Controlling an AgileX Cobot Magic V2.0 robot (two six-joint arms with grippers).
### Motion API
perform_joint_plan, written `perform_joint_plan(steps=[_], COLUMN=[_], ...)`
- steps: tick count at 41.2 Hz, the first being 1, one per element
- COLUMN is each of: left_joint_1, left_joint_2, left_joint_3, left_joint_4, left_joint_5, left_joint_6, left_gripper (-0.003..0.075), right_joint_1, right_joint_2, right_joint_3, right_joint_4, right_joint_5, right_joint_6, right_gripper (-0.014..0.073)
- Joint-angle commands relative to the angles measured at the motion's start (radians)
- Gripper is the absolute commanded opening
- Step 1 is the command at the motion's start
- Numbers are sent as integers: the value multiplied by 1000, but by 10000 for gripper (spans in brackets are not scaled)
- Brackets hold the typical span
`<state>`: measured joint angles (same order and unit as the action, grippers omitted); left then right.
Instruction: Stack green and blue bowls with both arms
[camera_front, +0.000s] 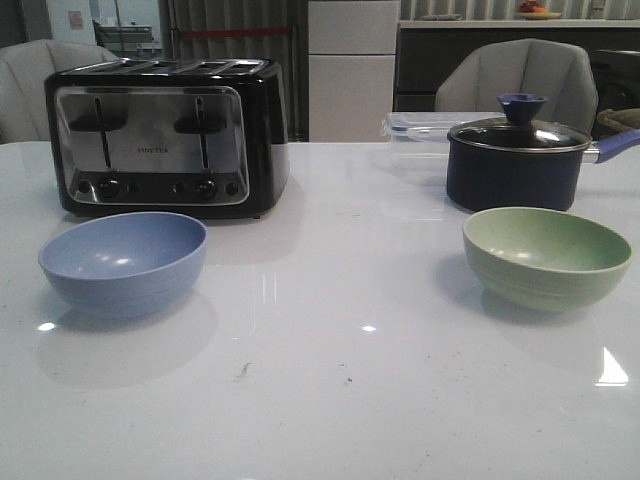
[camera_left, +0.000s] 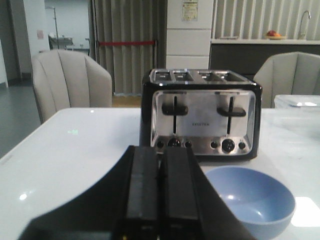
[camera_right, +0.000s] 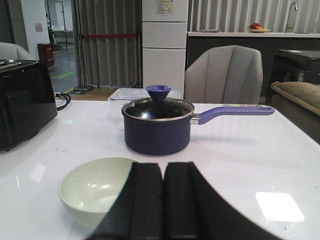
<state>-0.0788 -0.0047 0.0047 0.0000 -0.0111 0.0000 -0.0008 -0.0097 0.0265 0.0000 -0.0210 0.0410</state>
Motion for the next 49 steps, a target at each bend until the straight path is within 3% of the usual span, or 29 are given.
perform_joint_plan(steps=[1,8,25,34,49], left_joint_1=[-4,-4,-4,-4,-4], left_joint_2=[-19,-15,78,252,507], left_joint_3=[-20,-150,-501,-556,-556], left_joint_4=[0,0,0,0,0], left_joint_5=[-166,-151,195,369,478], left_joint_6=[-6,-6,-6,-6,-6], left_gripper=[93,93,93,93,93], right_joint_1=[-6,-6,-6,-6,-6], right_joint_2=[-19,-6,317,488,710], right_joint_3=[-70,-234,-650,-682,-674], right_joint_4=[-10,-10,-10,-11,-11], right_joint_5=[-74,21,390,505,604], right_joint_6=[-5,-5,-5,-5,-5], right_gripper=[57,57,57,57,57])
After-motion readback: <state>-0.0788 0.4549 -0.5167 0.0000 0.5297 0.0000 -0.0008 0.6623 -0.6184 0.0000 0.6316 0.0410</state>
